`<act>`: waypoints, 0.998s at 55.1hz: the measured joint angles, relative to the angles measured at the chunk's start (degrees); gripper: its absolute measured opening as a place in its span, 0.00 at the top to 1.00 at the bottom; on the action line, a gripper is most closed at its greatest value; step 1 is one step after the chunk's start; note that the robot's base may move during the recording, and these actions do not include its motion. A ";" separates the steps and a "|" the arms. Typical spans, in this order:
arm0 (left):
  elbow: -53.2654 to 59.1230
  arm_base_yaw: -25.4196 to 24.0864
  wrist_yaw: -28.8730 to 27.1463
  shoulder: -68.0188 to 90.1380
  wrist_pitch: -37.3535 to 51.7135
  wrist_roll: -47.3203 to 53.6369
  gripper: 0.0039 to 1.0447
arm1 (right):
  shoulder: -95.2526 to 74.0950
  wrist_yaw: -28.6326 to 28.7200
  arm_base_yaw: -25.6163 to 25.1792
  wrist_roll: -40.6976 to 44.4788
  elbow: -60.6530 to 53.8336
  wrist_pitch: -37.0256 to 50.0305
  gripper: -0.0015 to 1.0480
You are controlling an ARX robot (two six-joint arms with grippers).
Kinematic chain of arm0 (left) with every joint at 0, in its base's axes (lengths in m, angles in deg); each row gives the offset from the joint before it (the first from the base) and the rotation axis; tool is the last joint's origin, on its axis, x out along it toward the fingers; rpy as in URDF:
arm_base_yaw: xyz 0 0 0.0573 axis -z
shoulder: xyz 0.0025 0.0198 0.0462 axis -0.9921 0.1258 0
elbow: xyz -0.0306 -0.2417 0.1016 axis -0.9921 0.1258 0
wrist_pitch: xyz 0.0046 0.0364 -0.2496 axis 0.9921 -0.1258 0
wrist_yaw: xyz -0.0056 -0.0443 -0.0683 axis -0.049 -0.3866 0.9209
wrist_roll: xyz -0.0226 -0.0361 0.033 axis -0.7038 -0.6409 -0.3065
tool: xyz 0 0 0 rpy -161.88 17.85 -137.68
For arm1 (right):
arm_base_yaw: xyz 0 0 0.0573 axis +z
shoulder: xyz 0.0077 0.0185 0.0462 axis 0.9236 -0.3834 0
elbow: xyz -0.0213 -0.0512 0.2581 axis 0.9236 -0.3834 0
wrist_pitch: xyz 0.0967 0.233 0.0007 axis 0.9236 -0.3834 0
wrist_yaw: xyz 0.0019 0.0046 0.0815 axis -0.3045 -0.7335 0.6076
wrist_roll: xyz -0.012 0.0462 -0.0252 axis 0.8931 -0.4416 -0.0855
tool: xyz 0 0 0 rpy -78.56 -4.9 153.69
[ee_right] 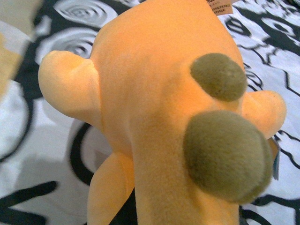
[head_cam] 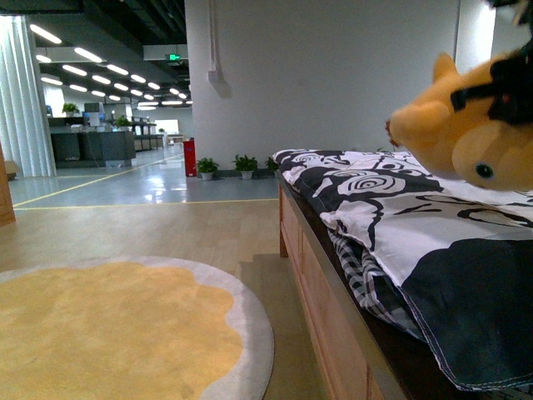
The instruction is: Put away toys
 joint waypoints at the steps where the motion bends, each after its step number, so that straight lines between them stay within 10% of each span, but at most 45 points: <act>1: 0.00 0.00 -0.02 0.00 0.00 0.00 0.06 | 1.57 1.44 -0.07 -0.17 -1.27 1.18 0.93; 26: 0.00 0.00 -0.02 0.00 0.00 0.00 0.06 | 36.76 24.35 -7.65 -16.92 -33.90 18.84 0.93; 55: 0.00 0.00 0.00 0.00 0.00 0.00 0.06 | 62.66 22.45 -7.34 -30.01 -49.92 11.06 0.93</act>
